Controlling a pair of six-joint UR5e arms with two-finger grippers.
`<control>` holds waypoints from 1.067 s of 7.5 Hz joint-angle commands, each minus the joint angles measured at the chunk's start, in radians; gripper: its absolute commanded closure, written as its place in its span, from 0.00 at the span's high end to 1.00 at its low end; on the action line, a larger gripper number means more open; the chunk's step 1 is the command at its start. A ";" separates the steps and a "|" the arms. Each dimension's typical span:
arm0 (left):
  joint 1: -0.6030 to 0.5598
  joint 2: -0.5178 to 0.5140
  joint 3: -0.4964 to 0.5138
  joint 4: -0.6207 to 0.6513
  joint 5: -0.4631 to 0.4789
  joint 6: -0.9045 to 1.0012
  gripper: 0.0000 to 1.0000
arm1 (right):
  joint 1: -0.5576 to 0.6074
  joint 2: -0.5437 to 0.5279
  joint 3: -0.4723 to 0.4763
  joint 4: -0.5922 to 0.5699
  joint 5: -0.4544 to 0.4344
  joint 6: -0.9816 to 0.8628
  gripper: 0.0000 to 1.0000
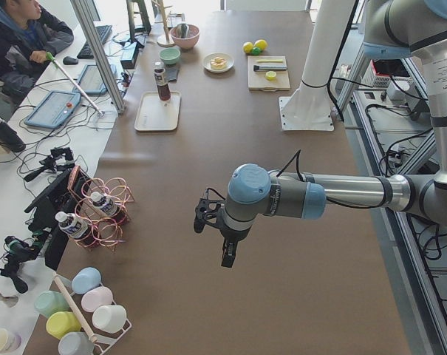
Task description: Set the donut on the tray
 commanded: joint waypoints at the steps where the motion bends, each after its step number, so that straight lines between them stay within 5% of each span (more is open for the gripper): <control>1: -0.002 0.006 -0.004 -0.003 -0.002 0.000 0.98 | 0.000 -0.002 -0.005 0.001 -0.001 0.000 1.00; 8: -0.006 0.029 -0.076 -0.003 -0.002 -0.008 0.97 | 0.000 -0.011 0.015 0.001 0.015 0.001 1.00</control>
